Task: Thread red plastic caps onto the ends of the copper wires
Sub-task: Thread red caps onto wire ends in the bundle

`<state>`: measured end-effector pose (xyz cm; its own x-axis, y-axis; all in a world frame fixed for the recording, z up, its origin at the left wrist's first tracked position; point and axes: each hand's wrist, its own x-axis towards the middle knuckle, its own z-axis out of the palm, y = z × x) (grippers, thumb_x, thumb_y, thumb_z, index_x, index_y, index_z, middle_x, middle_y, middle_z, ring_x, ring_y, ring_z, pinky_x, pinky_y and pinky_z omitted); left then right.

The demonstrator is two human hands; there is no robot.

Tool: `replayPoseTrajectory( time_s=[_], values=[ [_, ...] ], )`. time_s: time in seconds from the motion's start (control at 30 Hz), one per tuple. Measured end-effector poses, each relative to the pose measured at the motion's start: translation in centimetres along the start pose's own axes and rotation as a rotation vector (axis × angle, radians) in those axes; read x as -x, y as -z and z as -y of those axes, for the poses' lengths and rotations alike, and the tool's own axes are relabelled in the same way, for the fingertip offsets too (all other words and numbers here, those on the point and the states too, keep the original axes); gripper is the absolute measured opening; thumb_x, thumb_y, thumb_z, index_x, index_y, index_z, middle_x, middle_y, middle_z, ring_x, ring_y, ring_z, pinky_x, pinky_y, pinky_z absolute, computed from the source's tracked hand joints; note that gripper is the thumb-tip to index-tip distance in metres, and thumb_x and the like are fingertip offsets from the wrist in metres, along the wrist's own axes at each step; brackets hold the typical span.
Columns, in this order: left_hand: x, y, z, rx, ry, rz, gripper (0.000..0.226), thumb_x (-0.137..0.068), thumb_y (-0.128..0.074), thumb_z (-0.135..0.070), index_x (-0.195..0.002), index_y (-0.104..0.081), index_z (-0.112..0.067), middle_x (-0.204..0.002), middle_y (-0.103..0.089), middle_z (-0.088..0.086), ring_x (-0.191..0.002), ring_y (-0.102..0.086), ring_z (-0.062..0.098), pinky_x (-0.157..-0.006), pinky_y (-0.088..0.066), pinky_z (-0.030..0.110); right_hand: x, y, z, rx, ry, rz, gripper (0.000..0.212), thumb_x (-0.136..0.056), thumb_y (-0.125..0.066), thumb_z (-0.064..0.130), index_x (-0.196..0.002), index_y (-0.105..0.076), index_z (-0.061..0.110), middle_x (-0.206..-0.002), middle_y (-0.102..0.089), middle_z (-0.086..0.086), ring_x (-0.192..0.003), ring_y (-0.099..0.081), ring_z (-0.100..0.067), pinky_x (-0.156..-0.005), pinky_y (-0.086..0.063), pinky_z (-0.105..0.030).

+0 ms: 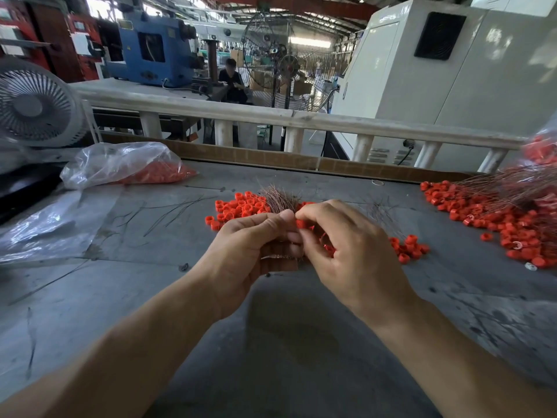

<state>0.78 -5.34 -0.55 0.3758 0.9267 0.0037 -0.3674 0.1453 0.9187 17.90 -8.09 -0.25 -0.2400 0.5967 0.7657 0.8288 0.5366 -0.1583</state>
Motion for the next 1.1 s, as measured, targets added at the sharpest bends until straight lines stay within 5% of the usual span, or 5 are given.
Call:
replayPoseTrajectory(
  time_s=[0.4,0.7,0.93,1.1],
  values=[
    [-0.3,0.5,0.2,-0.030,-0.014,-0.002,0.023,-0.079,-0.073,-0.022,-0.095,-0.075,-0.006,-0.083,-0.068,0.013,-0.079,-0.063,0.021,-0.072,-0.057,0.031,0.0,-0.1,0.0,-0.105,-0.036,0.023,0.013,-0.091,-0.076,0.016,-0.102,-0.072,0.010,-0.098,-0.069,0.001,-0.093,-0.065,-0.016,-0.082,-0.054,-0.033],
    [-0.7,0.7,0.4,-0.061,-0.081,-0.113,0.027,-0.077,-0.073,-0.024,-0.095,-0.072,-0.004,-0.086,-0.073,0.011,-0.069,-0.065,0.017,-0.062,-0.058,0.026,0.3,-0.6,0.0,-0.207,-0.108,0.057,0.024,-0.090,-0.075,0.009,-0.114,-0.072,0.013,-0.104,-0.068,0.007,-0.098,-0.063,-0.005,-0.088,-0.054,-0.024],
    [-0.6,1.0,0.2,-0.092,-0.097,-0.176,0.030,-0.085,-0.068,-0.030,-0.092,-0.075,-0.002,-0.084,-0.075,0.015,-0.066,-0.067,0.018,-0.061,-0.058,0.026,0.2,-0.6,-0.1,-0.209,-0.091,0.095,0.019,-0.088,-0.075,0.006,-0.105,-0.073,0.016,-0.104,-0.065,0.008,-0.099,-0.060,-0.003,-0.091,-0.040,-0.008],
    [-0.7,1.2,0.0,-0.157,-0.101,-0.223,0.029,-0.095,-0.064,-0.024,-0.093,-0.074,0.003,-0.082,-0.072,0.019,-0.061,-0.064,0.021,-0.057,-0.057,0.026,0.4,-0.5,-0.4,-0.231,-0.048,0.177,0.017,-0.089,-0.075,0.010,-0.103,-0.072,0.020,-0.104,-0.061,0.012,-0.100,-0.059,-0.002,-0.090,-0.042,-0.008]
  ],
)
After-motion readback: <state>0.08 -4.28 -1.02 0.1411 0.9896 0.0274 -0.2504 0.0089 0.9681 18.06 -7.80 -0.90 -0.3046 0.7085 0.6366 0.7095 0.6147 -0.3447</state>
